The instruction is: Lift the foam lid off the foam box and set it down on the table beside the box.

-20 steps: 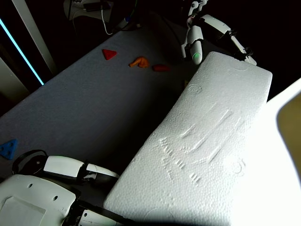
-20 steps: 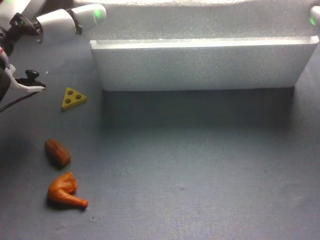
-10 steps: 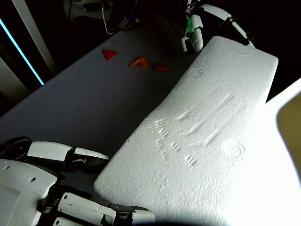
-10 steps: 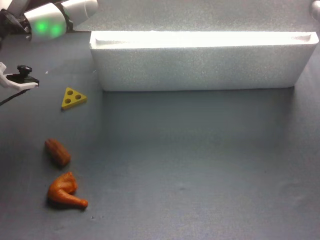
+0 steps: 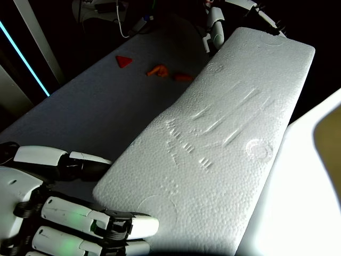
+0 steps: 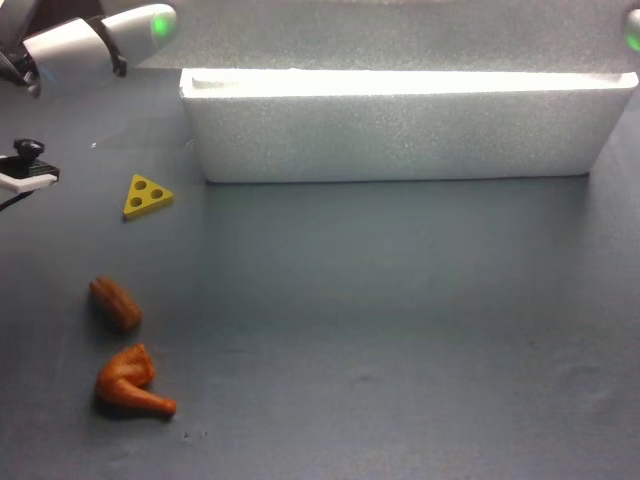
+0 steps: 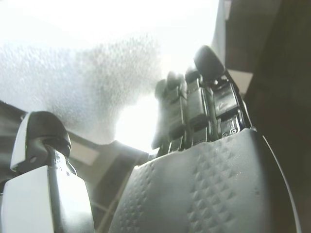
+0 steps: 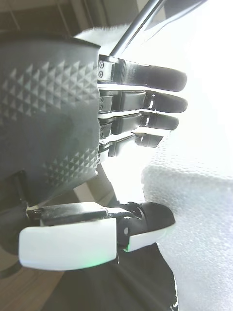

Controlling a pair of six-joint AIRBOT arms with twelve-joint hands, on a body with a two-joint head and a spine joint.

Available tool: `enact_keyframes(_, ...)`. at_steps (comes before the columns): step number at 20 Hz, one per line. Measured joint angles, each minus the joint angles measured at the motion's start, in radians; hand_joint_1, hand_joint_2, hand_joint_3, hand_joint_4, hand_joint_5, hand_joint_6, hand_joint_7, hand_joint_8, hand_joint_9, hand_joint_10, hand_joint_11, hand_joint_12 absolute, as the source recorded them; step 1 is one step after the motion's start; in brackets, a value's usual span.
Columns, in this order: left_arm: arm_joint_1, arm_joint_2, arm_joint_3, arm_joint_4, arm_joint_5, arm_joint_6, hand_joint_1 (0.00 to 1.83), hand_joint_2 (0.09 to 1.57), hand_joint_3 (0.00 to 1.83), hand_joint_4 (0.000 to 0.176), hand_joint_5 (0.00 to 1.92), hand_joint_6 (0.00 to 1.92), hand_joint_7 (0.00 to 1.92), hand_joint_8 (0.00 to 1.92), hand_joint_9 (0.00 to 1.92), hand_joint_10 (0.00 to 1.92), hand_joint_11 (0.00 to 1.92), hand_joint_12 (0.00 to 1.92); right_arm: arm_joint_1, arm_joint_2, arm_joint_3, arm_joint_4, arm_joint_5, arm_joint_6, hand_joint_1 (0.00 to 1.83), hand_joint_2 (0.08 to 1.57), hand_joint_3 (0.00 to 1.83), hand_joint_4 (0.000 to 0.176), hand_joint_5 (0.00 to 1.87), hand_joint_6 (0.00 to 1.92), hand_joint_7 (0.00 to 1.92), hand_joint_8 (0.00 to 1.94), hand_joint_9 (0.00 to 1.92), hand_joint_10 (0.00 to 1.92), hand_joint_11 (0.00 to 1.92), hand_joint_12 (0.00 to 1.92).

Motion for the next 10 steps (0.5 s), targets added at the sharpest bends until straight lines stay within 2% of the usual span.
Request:
enact_keyframes(1, 0.01, 0.01, -0.015, 0.004, -0.016, 0.004, 0.53, 1.01, 0.0, 0.0, 0.36, 0.0, 0.06, 0.0, 0.01, 0.02, 0.0, 1.24, -0.008, 0.007, -0.011, -0.006, 0.011, 0.001, 0.53, 1.21, 0.0, 0.0, 0.0, 1.04, 0.0, 0.82, 0.0, 0.9, 0.0, 1.92)
enact_keyframes(3, 0.03, 0.027, -0.045, 0.003, -0.042, 0.011, 0.54, 1.03, 0.0, 0.0, 0.33, 0.0, 0.05, 0.0, 0.0, 0.0, 0.0, 0.93, -0.026, 0.022, -0.033, -0.015, 0.029, 0.001, 0.52, 1.21, 0.0, 0.0, 0.0, 0.91, 0.0, 0.84, 0.0, 0.98, 0.0, 1.92)
enact_keyframes(4, 0.039, 0.037, -0.061, 0.003, -0.055, 0.013, 0.52, 1.04, 0.0, 0.0, 0.3, 0.01, 0.01, 0.0, 0.0, 0.0, 0.0, 0.67, -0.034, 0.031, -0.046, -0.018, 0.039, 0.001, 0.53, 1.21, 0.0, 0.0, 0.0, 0.89, 0.0, 1.07, 0.0, 1.31, 0.0, 1.92)
enact_keyframes(5, 0.054, 0.049, -0.076, 0.008, -0.071, 0.019, 0.51, 1.05, 0.0, 0.0, 0.29, 0.01, 0.0, 0.0, 0.0, 0.0, 0.0, 0.54, -0.047, 0.038, -0.058, -0.023, 0.052, 0.001, 0.55, 1.21, 0.0, 0.0, 0.0, 0.91, 0.0, 1.2, 0.0, 1.46, 0.0, 1.92)
enact_keyframes(6, 0.068, 0.06, -0.095, 0.007, -0.089, 0.023, 0.49, 1.05, 0.0, 0.0, 0.29, 0.0, 0.0, 0.0, 0.0, 0.0, 0.0, 0.42, -0.055, 0.046, -0.07, -0.033, 0.06, 0.0, 0.55, 1.19, 0.0, 0.0, 0.0, 0.96, 0.0, 1.15, 0.0, 1.41, 0.0, 1.92)
enact_keyframes(7, 0.079, 0.069, -0.109, 0.006, -0.099, 0.026, 0.44, 1.06, 0.01, 0.0, 0.29, 0.0, 0.02, 0.01, 0.0, 0.0, 0.0, 0.4, -0.061, 0.054, -0.082, -0.042, 0.064, 0.0, 0.55, 1.21, 0.0, 0.0, 0.0, 1.03, 0.0, 0.99, 0.0, 1.2, 0.0, 1.92)
enact_keyframes(8, 0.089, 0.079, -0.121, 0.006, -0.11, 0.031, 0.39, 1.06, 0.0, 0.003, 0.3, 0.01, 0.03, 0.01, 0.0, 0.0, 0.0, 0.4, -0.07, 0.058, -0.091, -0.043, 0.071, -0.001, 0.56, 1.22, 0.0, 0.0, 0.0, 1.05, 0.0, 0.92, 0.0, 1.1, 0.0, 1.92)
enact_keyframes(9, 0.096, 0.091, -0.138, 0.006, -0.117, 0.039, 0.4, 1.06, 0.0, 0.006, 0.31, 0.01, 0.05, 0.0, 0.0, 0.0, 0.0, 0.47, -0.081, 0.069, -0.106, -0.045, 0.08, 0.001, 0.56, 1.23, 0.01, 0.0, 0.0, 1.07, 0.0, 0.95, 0.0, 1.15, 0.0, 1.92)
enact_keyframes(10, 0.105, 0.099, -0.148, 0.009, -0.135, 0.042, 0.42, 1.07, 0.0, 0.01, 0.32, 0.01, 0.07, 0.0, 0.0, 0.0, 0.0, 0.38, -0.091, 0.073, -0.114, -0.052, 0.086, 0.001, 0.56, 1.27, 0.02, 0.0, 0.0, 1.1, 0.0, 0.94, 0.0, 1.13, 0.0, 1.92)
